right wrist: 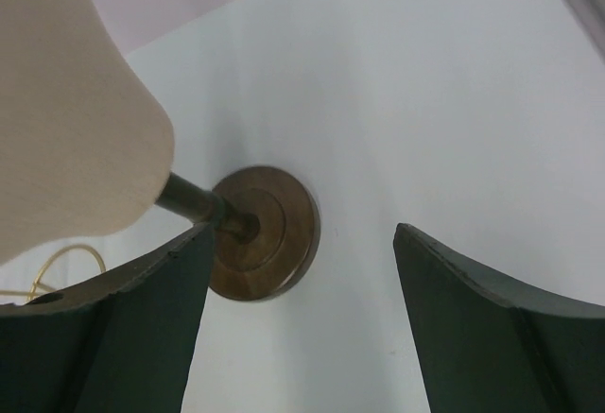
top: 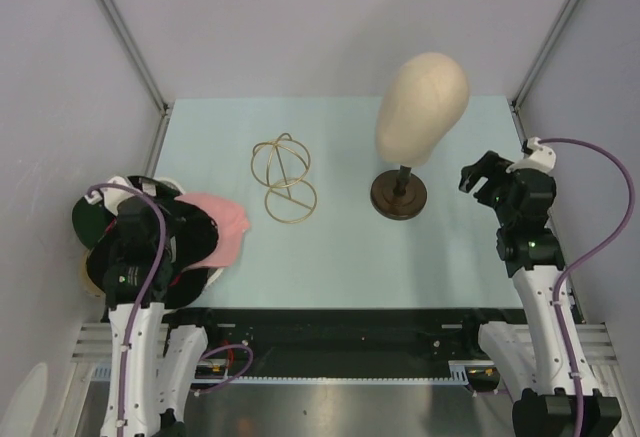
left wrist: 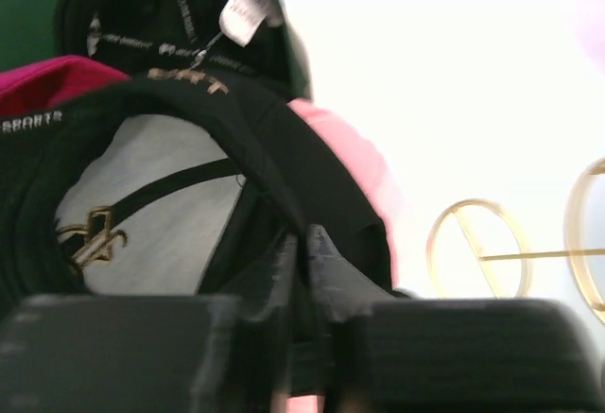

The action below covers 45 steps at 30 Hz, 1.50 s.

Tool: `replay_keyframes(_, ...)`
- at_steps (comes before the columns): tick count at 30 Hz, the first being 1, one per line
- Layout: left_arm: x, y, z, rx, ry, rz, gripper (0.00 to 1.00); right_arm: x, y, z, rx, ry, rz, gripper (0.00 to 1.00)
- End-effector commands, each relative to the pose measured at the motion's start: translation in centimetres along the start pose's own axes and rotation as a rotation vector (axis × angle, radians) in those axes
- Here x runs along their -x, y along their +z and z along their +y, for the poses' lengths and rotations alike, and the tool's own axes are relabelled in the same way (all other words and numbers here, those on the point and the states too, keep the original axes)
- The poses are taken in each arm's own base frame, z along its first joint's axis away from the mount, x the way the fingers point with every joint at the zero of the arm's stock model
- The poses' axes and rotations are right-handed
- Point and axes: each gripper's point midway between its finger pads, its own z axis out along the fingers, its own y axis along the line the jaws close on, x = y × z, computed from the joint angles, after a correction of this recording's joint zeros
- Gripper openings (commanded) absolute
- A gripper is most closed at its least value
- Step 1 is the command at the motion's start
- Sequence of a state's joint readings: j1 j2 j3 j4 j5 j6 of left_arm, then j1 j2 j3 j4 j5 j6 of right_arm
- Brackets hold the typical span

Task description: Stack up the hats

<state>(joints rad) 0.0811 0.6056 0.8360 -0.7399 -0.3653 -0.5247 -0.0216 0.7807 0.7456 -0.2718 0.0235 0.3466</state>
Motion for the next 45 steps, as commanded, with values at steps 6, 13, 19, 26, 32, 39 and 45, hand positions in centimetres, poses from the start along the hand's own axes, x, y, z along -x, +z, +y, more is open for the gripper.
replay_keyframes(6, 8.9, -4.5, -5.9, -0.261, -0.096, -0.185, 0.00, 12.7, -5.6, 2.9, 0.006, -0.066, -0.312, 0.81)
replay_keyframes(13, 13.1, -4.2, -10.3, -0.392, -0.125, -0.245, 0.00, 16.4, -7.2, 4.8, 0.055, -0.032, -0.397, 0.81)
replay_keyframes(19, 18.0, -2.5, -14.0, -0.441, -0.136, -0.325, 0.00, 16.8, -7.3, 5.3, 0.077, -0.025, -0.397, 0.80)
replay_keyframes(26, 21.5, 1.4, -18.9, -0.431, -0.083, -0.383, 0.00, 16.5, -7.2, 5.7, 0.096, 0.002, -0.386, 0.80)
replay_keyframes(32, 21.6, 3.7, -25.9, -0.458, -0.025, -0.392, 0.00, 16.2, -6.9, 6.2, 0.122, 0.016, -0.366, 0.80)
replay_keyframes(39, 20.2, 5.1, -32.5, -0.461, -0.010, -0.377, 0.00, 15.4, -6.2, 6.8, 0.154, 0.023, -0.333, 0.80)
replay_keyframes(45, 15.4, 4.7, -35.6, -0.488, 0.054, -0.306, 0.00, 14.3, -5.8, 7.5, 0.183, 0.015, -0.301, 0.80)
